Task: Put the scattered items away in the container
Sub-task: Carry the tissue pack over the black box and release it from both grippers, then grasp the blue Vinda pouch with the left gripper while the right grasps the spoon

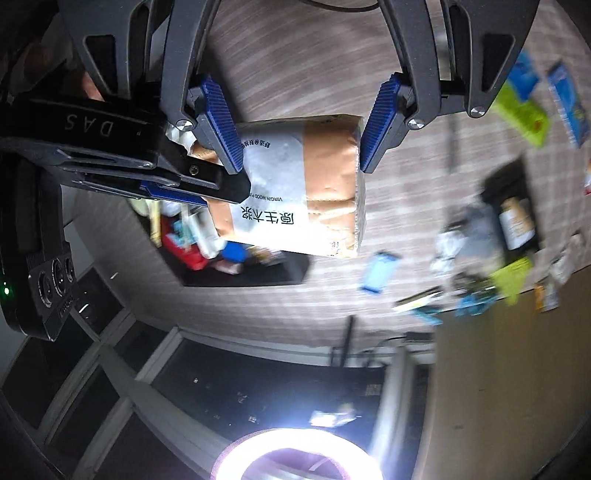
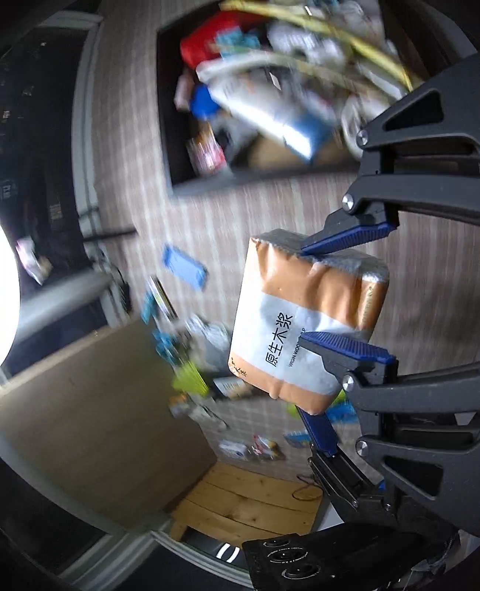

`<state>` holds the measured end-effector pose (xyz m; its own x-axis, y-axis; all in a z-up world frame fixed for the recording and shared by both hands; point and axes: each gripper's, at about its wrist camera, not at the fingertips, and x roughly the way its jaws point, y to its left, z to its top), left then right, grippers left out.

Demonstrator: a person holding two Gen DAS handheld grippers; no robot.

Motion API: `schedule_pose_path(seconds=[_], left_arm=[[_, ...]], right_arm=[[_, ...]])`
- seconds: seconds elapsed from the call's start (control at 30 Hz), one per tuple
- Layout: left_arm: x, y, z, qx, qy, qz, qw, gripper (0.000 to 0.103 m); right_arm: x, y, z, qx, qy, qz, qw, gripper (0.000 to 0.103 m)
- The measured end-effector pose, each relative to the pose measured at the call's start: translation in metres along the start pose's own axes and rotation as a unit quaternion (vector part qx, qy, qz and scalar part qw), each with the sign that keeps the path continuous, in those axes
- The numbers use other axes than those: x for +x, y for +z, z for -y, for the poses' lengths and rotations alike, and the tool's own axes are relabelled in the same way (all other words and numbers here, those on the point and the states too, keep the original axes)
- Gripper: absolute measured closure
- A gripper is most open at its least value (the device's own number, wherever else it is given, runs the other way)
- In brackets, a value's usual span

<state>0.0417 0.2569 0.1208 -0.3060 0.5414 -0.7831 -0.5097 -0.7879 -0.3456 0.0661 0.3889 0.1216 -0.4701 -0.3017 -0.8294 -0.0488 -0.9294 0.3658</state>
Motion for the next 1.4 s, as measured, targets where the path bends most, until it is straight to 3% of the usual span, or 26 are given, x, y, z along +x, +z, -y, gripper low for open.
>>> schedule_pose_path(seconds=[0.33,0.5,0.63,0.8,1.03,1.17,1.4], left_arm=[[0.074,0.039,0.121,0.037,-0.032,-0.008,0.9988,0.042],[0.097,0.051,0.152,0.038,-0.040,-0.025,0.9982,0.041],[0.088,0.055,0.156,0.044,-0.022,-0.009,0.9987,0.041],[0.072,0.053,0.126,0.026,-0.001,-0.006,0.9996,0.041],[0.041,0.027,0.042,-0.033,0.057,-0.009,0.9978,0.041],[0.015,-0.001,-0.016,-0.079,0.099,-0.008,0.9919,0.041],[-0.025,-0.059,-0.106,-0.165,0.158,-0.018,0.9733,0.040]], right_arm=[[-0.059,0.030,0.127,0.022,-0.051,0.033,0.998,0.059],[-0.079,0.040,0.176,0.036,-0.056,0.034,0.997,0.059],[-0.103,0.052,0.206,0.060,-0.062,0.073,0.994,0.059],[-0.103,0.063,0.198,0.045,-0.054,0.081,0.994,0.059],[-0.057,0.063,0.132,-0.016,-0.022,0.046,0.999,0.059],[-0.028,0.054,0.084,-0.056,-0.005,0.021,0.998,0.059],[0.026,0.031,0.008,-0.110,0.020,-0.033,0.993,0.059]])
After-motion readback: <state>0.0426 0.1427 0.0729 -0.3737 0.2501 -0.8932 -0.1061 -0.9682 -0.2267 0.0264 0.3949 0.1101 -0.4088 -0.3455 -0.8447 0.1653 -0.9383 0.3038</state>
